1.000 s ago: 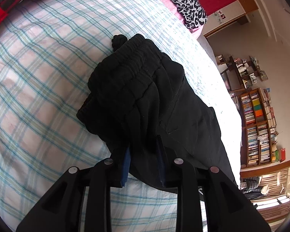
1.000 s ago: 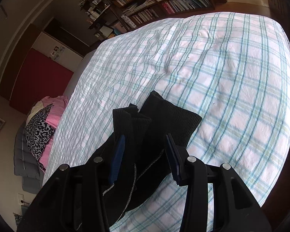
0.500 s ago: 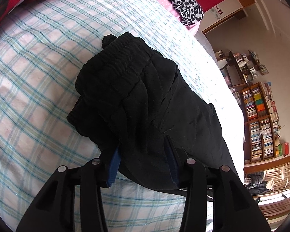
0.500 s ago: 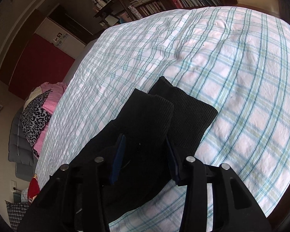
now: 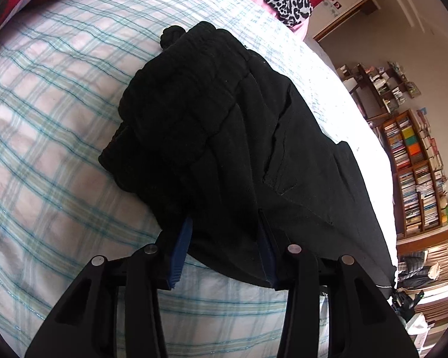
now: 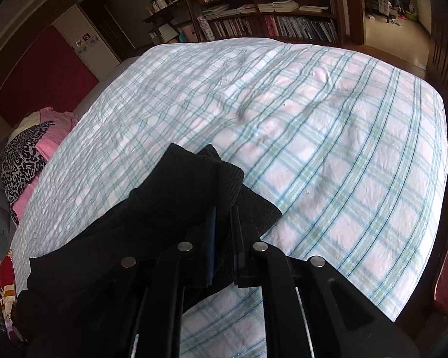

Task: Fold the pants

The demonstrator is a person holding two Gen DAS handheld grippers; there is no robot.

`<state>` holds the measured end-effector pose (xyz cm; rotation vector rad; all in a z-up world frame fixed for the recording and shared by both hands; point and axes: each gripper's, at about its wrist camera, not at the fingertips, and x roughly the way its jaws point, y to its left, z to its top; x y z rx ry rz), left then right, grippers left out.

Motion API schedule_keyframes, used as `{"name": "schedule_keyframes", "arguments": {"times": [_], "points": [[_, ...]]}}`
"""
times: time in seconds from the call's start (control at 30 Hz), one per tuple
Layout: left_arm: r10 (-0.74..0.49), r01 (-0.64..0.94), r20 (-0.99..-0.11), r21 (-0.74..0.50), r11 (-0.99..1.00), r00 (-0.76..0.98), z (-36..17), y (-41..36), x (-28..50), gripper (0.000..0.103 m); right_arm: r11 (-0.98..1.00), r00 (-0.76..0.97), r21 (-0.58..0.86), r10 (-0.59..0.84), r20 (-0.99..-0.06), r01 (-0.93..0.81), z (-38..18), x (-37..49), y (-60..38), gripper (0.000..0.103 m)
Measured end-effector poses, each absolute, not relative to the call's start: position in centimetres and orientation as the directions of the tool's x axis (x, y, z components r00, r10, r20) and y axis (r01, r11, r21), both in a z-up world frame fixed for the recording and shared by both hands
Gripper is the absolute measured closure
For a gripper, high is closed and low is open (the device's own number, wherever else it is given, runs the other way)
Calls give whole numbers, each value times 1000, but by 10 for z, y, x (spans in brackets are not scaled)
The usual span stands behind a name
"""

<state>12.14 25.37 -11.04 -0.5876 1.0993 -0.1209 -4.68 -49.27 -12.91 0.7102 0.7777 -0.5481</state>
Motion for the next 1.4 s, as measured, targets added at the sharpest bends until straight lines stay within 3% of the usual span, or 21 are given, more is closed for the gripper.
{"name": "schedule_keyframes", "arguments": {"times": [0.07, 0.13, 0.2, 0.37, 0.4, 0.47, 0.5, 0.77, 0.83, 0.87, 0.93, 0.97, 1.2, 1.3, 1.33, 1.4], "points": [[-371, -192, -803, -502, 843, 467, -109, 257, 121, 63, 632, 587, 352, -205, -783, 690, -131, -50, -494, 63], [-360, -183, -808, -486, 855, 466, -106, 259, 120, 66, 621, 566, 317, -254, -784, 717, -125, -55, -498, 50], [-348, -173, -803, -478, 861, 484, -102, 261, 116, 71, 622, 572, 305, -286, -769, 721, -116, -61, -498, 50], [-317, -150, -797, -448, 881, 515, -85, 260, 106, 71, 692, 543, 123, -430, -722, 711, -87, -60, -465, 50], [-321, -158, -796, -456, 876, 514, -82, 263, 107, 69, 712, 546, 84, -451, -706, 697, -82, -56, -453, 50], [-332, -190, -782, -489, 851, 527, -77, 270, 107, 46, 758, 571, 36, -458, -681, 651, -76, -46, -428, 46], [-342, -202, -761, -520, 830, 552, -73, 276, 108, 42, 779, 586, 22, -452, -673, 626, -74, -41, -415, 44], [-364, -273, -694, -626, 730, 621, -73, 304, 138, 40, 897, 621, -11, -314, -718, 441, -94, 2, -340, 43], [-371, -280, -681, -646, 710, 632, -77, 307, 142, 44, 909, 594, -23, -290, -751, 415, -109, 10, -332, 43], [-363, -283, -679, -645, 710, 638, -79, 308, 143, 65, 910, 573, -34, -289, -767, 413, -117, 11, -330, 43], [-368, -292, -684, -648, 703, 630, -82, 314, 142, 93, 910, 524, -73, -299, -798, 408, -133, 14, -332, 43], [-374, -296, -680, -656, 694, 631, -83, 316, 140, 100, 913, 509, -77, -291, -810, 400, -140, 14, -333, 43], [-307, -276, -698, -590, 758, 647, -64, 324, 106, 103, 919, 494, -93, -289, -820, 383, -147, 16, -334, 42], [-331, -303, -694, -624, 721, 640, -70, 334, 105, 103, 911, 485, -107, -307, -818, 397, -148, 19, -332, 41], [-352, -319, -690, -646, 693, 633, -74, 336, 106, 102, 909, 485, -108, -311, -817, 402, -149, 19, -332, 41], [-394, -320, -667, -688, 652, 632, -79, 335, 111, 88, 908, 485, -117, -319, -814, 401, -148, 18, -331, 40]]}}
